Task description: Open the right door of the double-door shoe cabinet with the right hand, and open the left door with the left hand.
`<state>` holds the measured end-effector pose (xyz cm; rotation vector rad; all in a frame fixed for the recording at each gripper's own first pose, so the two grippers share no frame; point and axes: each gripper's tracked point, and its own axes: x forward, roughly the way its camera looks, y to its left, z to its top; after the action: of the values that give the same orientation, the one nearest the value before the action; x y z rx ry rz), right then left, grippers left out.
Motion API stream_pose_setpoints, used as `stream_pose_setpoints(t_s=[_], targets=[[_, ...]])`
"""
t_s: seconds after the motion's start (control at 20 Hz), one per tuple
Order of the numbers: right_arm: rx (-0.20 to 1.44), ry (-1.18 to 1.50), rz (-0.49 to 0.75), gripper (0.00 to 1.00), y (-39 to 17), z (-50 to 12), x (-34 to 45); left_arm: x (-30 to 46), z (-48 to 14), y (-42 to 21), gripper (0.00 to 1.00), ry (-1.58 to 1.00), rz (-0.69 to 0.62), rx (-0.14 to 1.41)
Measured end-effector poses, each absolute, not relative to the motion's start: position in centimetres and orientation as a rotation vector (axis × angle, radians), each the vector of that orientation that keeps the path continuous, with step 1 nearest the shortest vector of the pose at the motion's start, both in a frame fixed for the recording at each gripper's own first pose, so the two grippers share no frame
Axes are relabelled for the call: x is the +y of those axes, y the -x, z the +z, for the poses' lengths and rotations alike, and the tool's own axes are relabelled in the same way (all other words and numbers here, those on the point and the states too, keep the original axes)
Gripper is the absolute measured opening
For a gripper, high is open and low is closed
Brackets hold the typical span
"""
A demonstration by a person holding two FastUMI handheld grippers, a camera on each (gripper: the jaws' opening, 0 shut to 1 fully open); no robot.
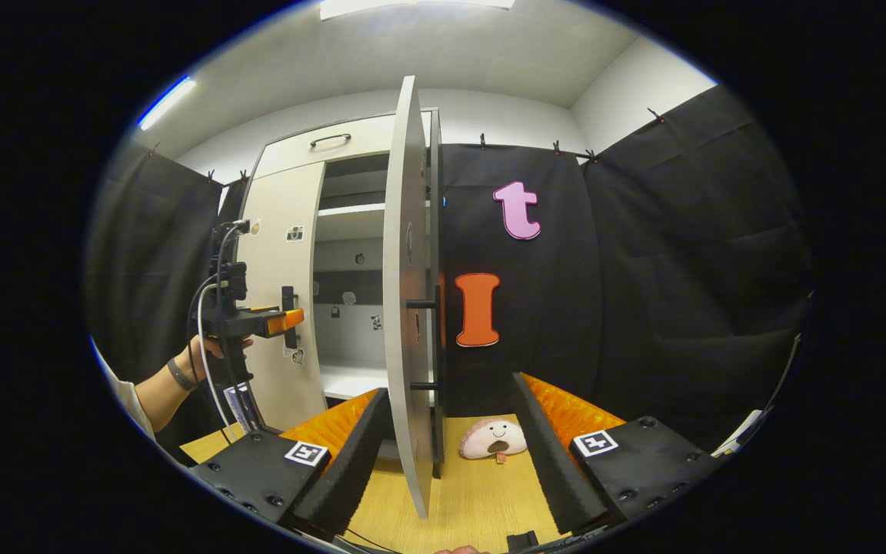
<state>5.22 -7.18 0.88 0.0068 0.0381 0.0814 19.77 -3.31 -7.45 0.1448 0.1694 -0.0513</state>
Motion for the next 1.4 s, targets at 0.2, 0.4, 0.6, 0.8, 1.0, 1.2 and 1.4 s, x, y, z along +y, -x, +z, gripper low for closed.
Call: stream_pose_setpoints(t_s=[0.2, 0.4, 0.6, 0.8, 1.0, 1.2, 1.4], targets=[[0.032, -0.014, 0.073, 1.0, -5.4, 0.9, -7.2, -4.1, -7.6, -19.9, 0.7, -0.165, -0.077, 0.17], [0.035, -0.03, 0.063, 1.0, -5.3, 0.9, -7.2, -4.5, -7.8, -20.3, 0.24, -0.078, -0.079, 0.193], [0.035, -0.028, 0.048, 1.0, -5.2, 1.0, -7.3, -4.8, -8.0, -20.1, 0.21, -0.136, -0.101, 0.217], [0.039, -0.018, 0.06, 1.0, -5.3, 1.0, -6.5, -4.8, -7.9, -19.3, 0.22, -0.146, -0.14, 0.239], [0.052, 0.003, 0.074, 0.93, -5.3, 0.7, -5.7, -4.4, -7.1, -16.2, 0.22, -0.143, -0.195, 0.253], [0.047, -0.024, 0.11, 0.93, -5.1, 0.7, -4.4, -3.5, -5.7, -12.8, 0.21, -0.141, -0.228, 0.271], [0.019, -0.052, 0.134, 1.0, -5.7, 1.2, -3.4, -2.4, -5.0, -10.6, 0.22, -0.131, -0.221, 0.285]])
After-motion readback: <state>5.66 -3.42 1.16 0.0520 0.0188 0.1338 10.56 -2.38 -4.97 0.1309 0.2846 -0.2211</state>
